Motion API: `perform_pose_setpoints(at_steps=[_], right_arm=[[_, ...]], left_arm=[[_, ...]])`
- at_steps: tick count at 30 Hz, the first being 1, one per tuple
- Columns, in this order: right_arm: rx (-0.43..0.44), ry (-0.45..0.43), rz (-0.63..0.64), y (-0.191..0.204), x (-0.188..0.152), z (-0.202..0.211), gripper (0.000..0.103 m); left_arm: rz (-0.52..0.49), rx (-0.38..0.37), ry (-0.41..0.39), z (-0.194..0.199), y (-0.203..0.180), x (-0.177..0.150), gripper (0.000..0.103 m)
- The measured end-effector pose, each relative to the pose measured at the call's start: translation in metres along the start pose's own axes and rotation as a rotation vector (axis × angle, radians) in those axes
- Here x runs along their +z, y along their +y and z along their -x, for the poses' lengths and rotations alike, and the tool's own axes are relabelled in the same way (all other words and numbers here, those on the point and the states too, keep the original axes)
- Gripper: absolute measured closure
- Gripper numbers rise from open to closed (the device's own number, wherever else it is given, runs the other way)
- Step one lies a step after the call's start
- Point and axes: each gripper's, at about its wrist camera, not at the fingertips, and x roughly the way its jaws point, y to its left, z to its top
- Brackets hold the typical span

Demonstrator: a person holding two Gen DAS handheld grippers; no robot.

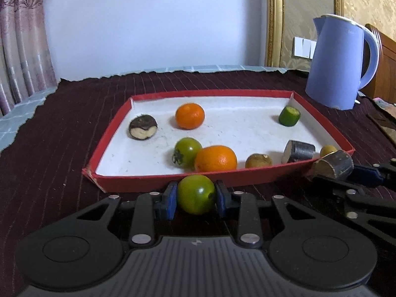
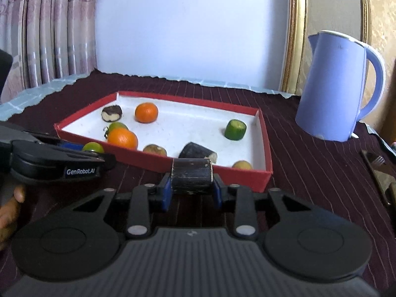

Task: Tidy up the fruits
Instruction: 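Carry the green tomato with the left tool while the right tool carries the dark cylinder over the tray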

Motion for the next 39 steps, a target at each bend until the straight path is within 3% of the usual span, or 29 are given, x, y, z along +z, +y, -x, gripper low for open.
perform_pose_setpoints(at_steps=[5,9,11,19,27,39], right_arm=[[0.006,-0.033,-0.024,-0.003,0.007,-0.007,0.072],[0.025,-0.080,-0.046,-0.007,0.013,-0.013,0.072],[0.027,-0.098,-0.057,-0.009,0.014,-0.016,0.072],[0.005,-0.099,-0.059,-0.009,0.012,-0.017,0.072],[-0.014,-0.103,-0.082,-0.016,0.019,-0.025,0.072],[0.005,-0.104,-0.106,-0.021,0.023,-0.036,0.072]], left_arm=[[-0.009,0.014,-0.010,0.006,-0.002,0.013,0.072],[-0.048,0.130,-0.118,0.011,-0.007,0.024,0.072],[-0.040,0.126,-0.138,0.011,-0.005,0.028,0.072],[0.026,0.089,-0.095,-0.004,0.006,0.029,0.072],[0.074,0.122,-0.119,-0.005,0.022,0.048,0.072],[0.011,0.171,-0.113,-0.021,0.010,0.041,0.072]])
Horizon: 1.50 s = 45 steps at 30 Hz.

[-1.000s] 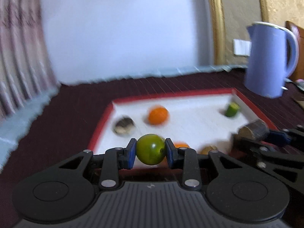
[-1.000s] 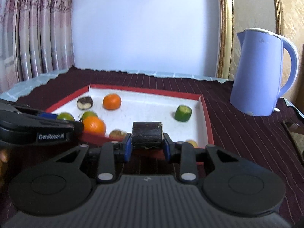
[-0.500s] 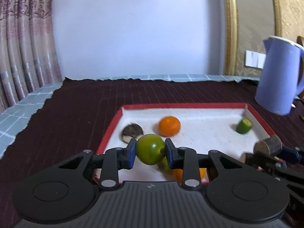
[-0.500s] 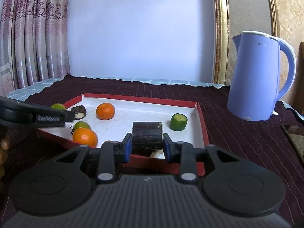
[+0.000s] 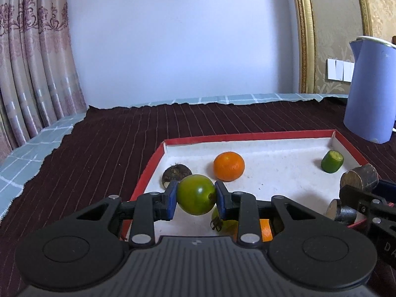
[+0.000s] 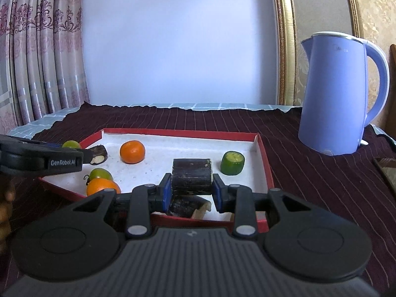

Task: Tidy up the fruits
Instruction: 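Carry the green tomato with the left tool while the right tool carries the dark cylinder over the tray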

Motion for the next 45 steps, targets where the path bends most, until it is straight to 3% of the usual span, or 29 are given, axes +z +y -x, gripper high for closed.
perform_pose_setpoints(at_steps=[45], right_arm=[[-0.027,-0.012,0.032,0.003,0.027,-0.047,0.072]], left_arm=[[-0.018,0.066,0.006,-0.042,-0.007,0.024,0.072]])
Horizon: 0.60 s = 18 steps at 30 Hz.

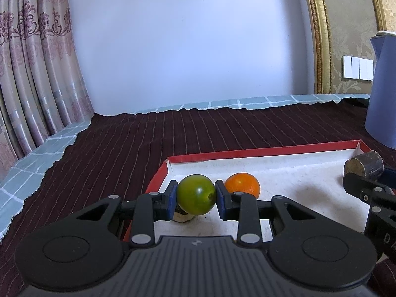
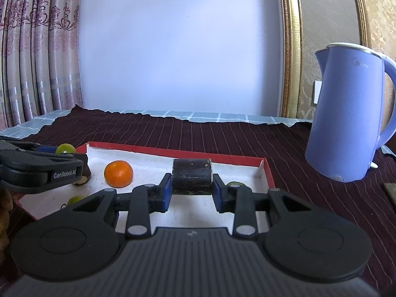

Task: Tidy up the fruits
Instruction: 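Carry the green tomato with the left tool while the right tool carries the dark cylinder over the tray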

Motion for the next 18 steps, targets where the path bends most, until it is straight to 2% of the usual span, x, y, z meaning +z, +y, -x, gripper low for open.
perform_pose_setpoints(at_steps=[18], right_arm=[[-0.015,0.014,0.008,0.003,0.008,-0.017,0.072]], left_arm=[[0.009,0.003,0.009,-0.010,-0.001,0.007,0.071]])
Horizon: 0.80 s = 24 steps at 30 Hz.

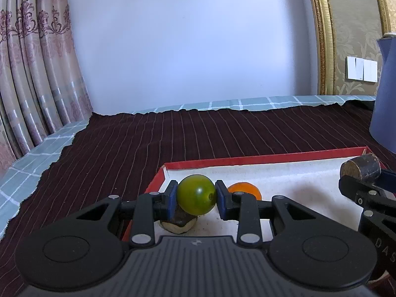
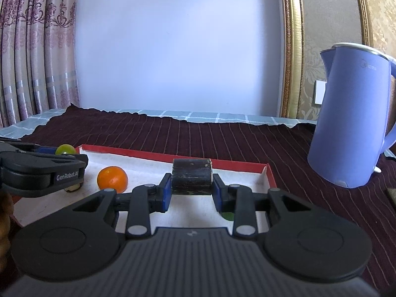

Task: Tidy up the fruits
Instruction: 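Carry the green tomato with the left tool while the right tool carries the dark cylinder over the tray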

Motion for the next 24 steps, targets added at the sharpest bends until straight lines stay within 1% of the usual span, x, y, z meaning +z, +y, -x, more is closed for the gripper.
perform_pose_setpoints(at_steps=[24], right_arm=[[-0.019,0.025,-0.025,0.000,0.006,-0.019,0.072]], left_arm=[[0.002,0.016,0.019,-0.013,0.001,0.007,0.071]])
